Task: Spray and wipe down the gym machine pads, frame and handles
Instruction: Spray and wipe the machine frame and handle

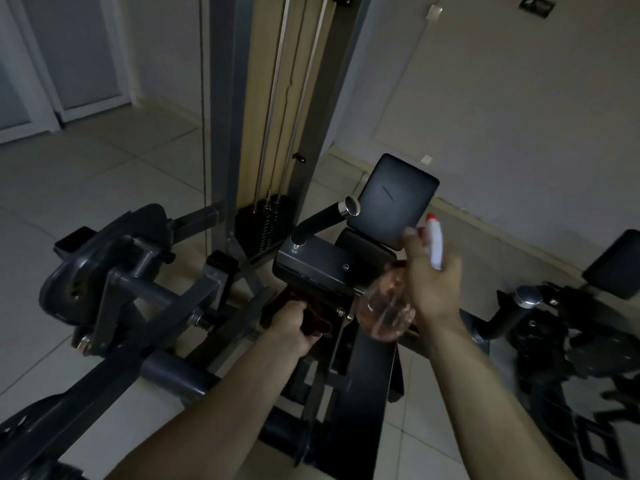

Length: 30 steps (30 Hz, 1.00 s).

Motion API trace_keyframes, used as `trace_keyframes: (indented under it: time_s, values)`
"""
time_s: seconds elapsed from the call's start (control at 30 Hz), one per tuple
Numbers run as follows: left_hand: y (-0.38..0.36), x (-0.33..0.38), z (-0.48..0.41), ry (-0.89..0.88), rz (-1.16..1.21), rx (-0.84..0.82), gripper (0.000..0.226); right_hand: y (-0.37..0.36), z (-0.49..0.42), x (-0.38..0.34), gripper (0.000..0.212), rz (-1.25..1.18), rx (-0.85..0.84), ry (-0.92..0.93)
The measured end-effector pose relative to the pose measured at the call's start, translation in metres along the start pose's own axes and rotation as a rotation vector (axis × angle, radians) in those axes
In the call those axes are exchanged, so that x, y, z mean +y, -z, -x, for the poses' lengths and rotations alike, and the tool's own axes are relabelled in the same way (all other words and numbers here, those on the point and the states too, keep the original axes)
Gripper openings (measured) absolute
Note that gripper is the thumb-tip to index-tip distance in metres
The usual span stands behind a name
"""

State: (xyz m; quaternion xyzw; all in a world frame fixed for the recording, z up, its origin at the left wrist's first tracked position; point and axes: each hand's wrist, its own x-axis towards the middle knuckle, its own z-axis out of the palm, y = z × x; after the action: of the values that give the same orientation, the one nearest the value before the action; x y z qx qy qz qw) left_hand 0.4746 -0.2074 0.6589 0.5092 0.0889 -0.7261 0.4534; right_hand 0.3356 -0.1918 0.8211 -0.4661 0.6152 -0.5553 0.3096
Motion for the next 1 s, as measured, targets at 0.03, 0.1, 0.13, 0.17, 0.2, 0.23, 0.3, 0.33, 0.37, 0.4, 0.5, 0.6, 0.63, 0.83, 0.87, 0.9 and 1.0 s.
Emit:
trace_keyframes:
  time_s: [0.03,0.1,0.13,0.17,0.2,0.23,0.3,0.33,0.37,0.4,0.5,0.6,0.63,0.83,0.87,0.9,1.0]
  values:
    - [-0.005,0.0,-0.007,0.001,-0.004,-0.009,0.032,-0.006,-0.007,0.0,0.017,-0.034,0.046,0.057]
    - [-0.01,-0.001,-0.023,0.006,-0.005,0.0,0.029,-0.021,-0.016,0.01,0.029,-0.05,0.048,0.129]
    - [-0.012,-0.001,-0.031,0.006,0.011,0.003,0.028,-0.029,-0.019,0.018,0.038,-0.045,0.042,0.129]
    - [-0.014,-0.002,-0.038,0.002,0.028,0.011,0.024,-0.037,-0.025,0.028,0.044,-0.044,0.051,0.132]
    - [-0.017,-0.001,-0.046,0.003,0.044,0.009,0.02,-0.045,-0.031,0.036,0.044,-0.031,0.062,0.136]
    - [-0.02,-0.002,-0.053,0.006,0.065,0.005,0.017,-0.053,-0.034,0.039,0.041,-0.016,0.061,0.15]
    - [-0.028,-0.005,-0.065,0.02,0.111,0.0,0.016,-0.063,-0.039,0.052,0.034,0.03,0.031,0.171]
    - [-0.032,-0.007,-0.071,0.034,0.115,-0.008,0.02,-0.066,-0.037,0.056,0.035,0.018,0.021,0.166]
    - [-0.036,-0.01,-0.077,0.052,0.104,-0.019,0.023,-0.067,-0.033,0.063,0.038,0.022,0.008,0.157]
    - [-0.039,-0.012,-0.083,0.071,0.094,-0.036,0.026,-0.067,-0.031,0.072,0.043,0.043,-0.009,0.146]
    - [-0.045,-0.013,-0.09,0.106,0.095,-0.071,0.025,-0.064,-0.026,0.092,0.048,0.102,-0.075,0.063]
    - [-0.041,0.0,-0.091,0.044,0.125,-0.063,0.027,-0.064,-0.03,0.099,0.036,0.085,-0.07,-0.002]
    - [-0.038,0.007,-0.094,0.015,0.162,-0.032,0.026,-0.064,-0.03,0.098,0.034,0.091,-0.064,0.008]
    - [-0.034,0.017,-0.104,-0.181,0.236,0.168,0.013,-0.067,-0.032,0.102,0.015,0.143,-0.052,0.016]
    - [-0.039,0.006,-0.104,-0.153,0.215,0.159,0.014,-0.068,-0.032,0.103,0.019,0.144,-0.049,0.001]
    - [-0.043,-0.001,-0.102,-0.115,0.195,0.127,0.015,-0.069,-0.032,0.102,0.017,0.133,-0.051,-0.013]
    - [-0.038,0.003,-0.107,-0.006,0.139,-0.021,0.023,-0.068,-0.029,0.103,0.015,0.11,-0.041,-0.021]
